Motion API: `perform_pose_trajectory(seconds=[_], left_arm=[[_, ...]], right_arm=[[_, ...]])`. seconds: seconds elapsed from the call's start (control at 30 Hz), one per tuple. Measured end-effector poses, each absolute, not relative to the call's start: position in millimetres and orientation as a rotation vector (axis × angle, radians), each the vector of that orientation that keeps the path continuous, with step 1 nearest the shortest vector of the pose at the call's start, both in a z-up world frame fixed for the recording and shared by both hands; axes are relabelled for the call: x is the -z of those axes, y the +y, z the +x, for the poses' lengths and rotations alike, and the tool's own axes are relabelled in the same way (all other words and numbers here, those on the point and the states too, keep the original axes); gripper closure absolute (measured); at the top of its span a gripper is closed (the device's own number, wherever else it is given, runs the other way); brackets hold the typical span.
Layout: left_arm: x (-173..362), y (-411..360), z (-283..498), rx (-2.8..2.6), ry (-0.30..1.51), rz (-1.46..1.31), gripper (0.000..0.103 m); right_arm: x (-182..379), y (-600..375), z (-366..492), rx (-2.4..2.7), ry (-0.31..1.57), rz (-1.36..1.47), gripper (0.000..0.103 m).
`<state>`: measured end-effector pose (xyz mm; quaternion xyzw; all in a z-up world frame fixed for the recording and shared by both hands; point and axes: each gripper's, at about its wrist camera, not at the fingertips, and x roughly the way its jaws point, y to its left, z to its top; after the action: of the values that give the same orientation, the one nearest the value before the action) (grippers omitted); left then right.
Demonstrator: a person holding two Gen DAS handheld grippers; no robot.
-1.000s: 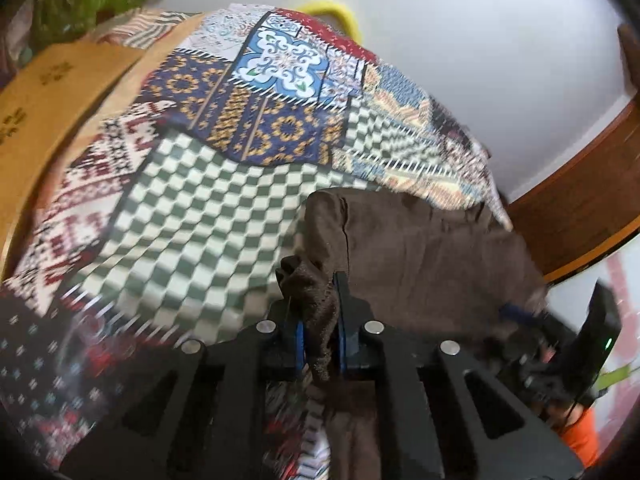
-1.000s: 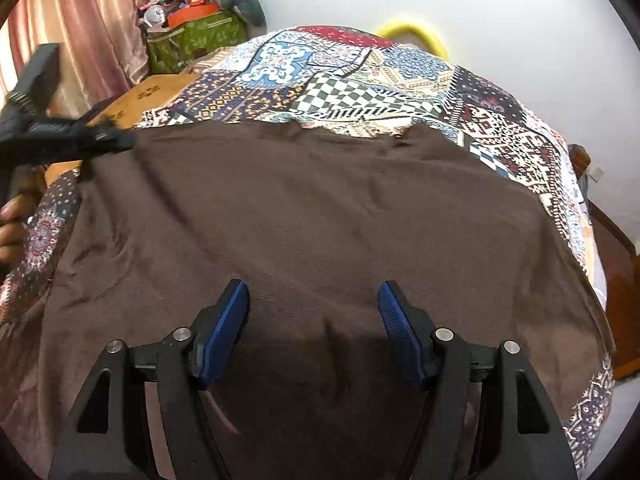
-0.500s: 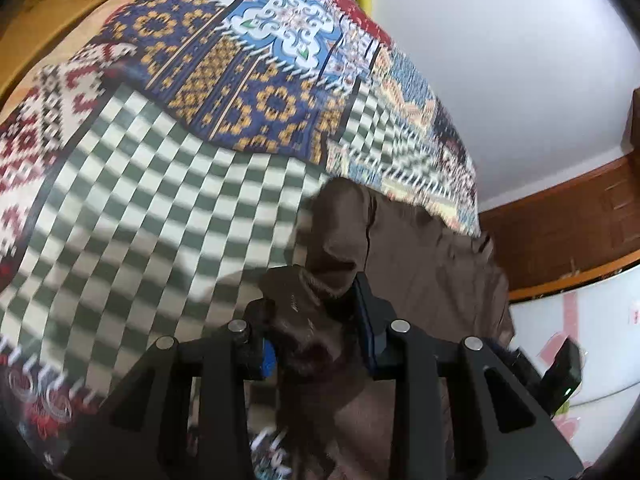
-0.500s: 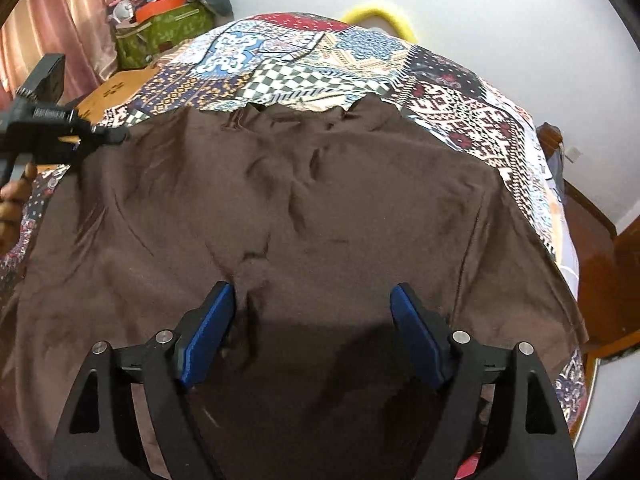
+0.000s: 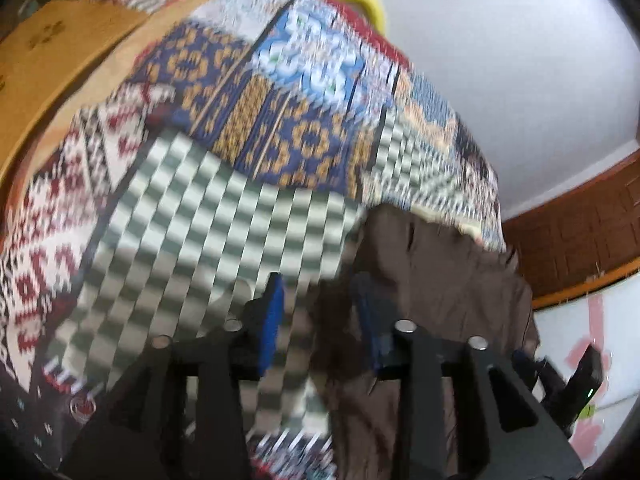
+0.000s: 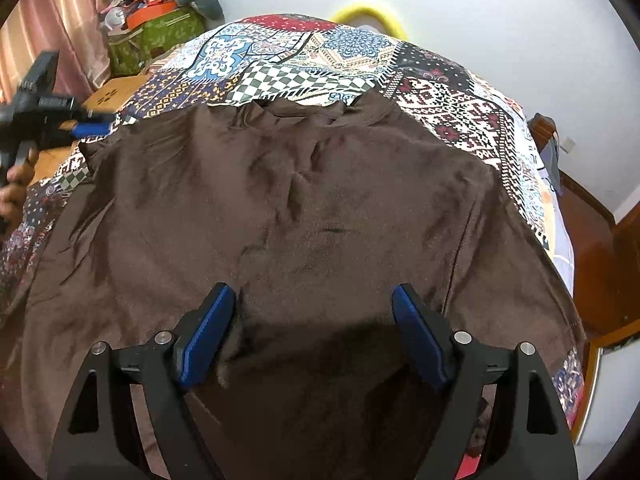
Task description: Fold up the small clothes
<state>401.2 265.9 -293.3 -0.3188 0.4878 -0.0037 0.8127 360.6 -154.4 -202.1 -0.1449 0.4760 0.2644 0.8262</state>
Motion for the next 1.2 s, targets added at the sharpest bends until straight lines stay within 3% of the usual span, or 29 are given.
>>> perform_pose_trajectory(seconds=[0.13, 0.2, 0.23, 0.47, 0.53, 0.57, 0.6, 0.83, 1.03, 1.07, 1.17, 1.2], left_arm=[[300, 254, 388, 0.124, 1.056, -0.749, 0.057], [301, 250, 389, 0.161, 1.04, -0.805, 0.045], [301, 248, 391, 0.161, 1.038, -0.814, 0.043], [323, 244, 438, 0.156, 1.066, -0.908, 0.043], [325, 245, 451, 0.151, 1.068, -0.894, 0.063], [324, 245, 456, 0.166, 1.068, -0.887, 0.087], [320, 244, 458, 0.179, 1.057, -0.884, 0.091], [247, 233, 431, -0.05, 0.828, -0.497, 0.093], [245, 263, 419, -0.143, 0.878, -0.484, 0.093], [251, 265, 416, -0.134, 0.909, -0.499, 0.089], [268, 261, 402, -0.101, 0.972, -0.535, 0.055], [275, 259, 396, -0.083, 0.991, -0.557, 0.049]], right_arm=[[211, -153, 357, -0.563, 1.02, -0.314, 0.025], [214, -156, 357, -0.568, 1.008, -0.295, 0.024], [214, -158, 358, -0.566, 1.012, -0.296, 0.024], [212, -173, 357, -0.552, 1.032, -0.29, 0.024], [212, -177, 357, -0.549, 1.031, -0.277, 0.024], [212, -177, 357, -0.548, 1.03, -0.278, 0.024], [212, -178, 356, -0.548, 1.029, -0.279, 0.024], [214, -178, 357, -0.551, 1.024, -0.278, 0.024], [212, -178, 356, -0.536, 1.021, -0.271, 0.024], [212, -177, 356, -0.533, 1.024, -0.271, 0.024], [205, -174, 354, -0.531, 1.039, -0.274, 0.025], [202, -172, 352, -0.539, 1.035, -0.276, 0.025]])
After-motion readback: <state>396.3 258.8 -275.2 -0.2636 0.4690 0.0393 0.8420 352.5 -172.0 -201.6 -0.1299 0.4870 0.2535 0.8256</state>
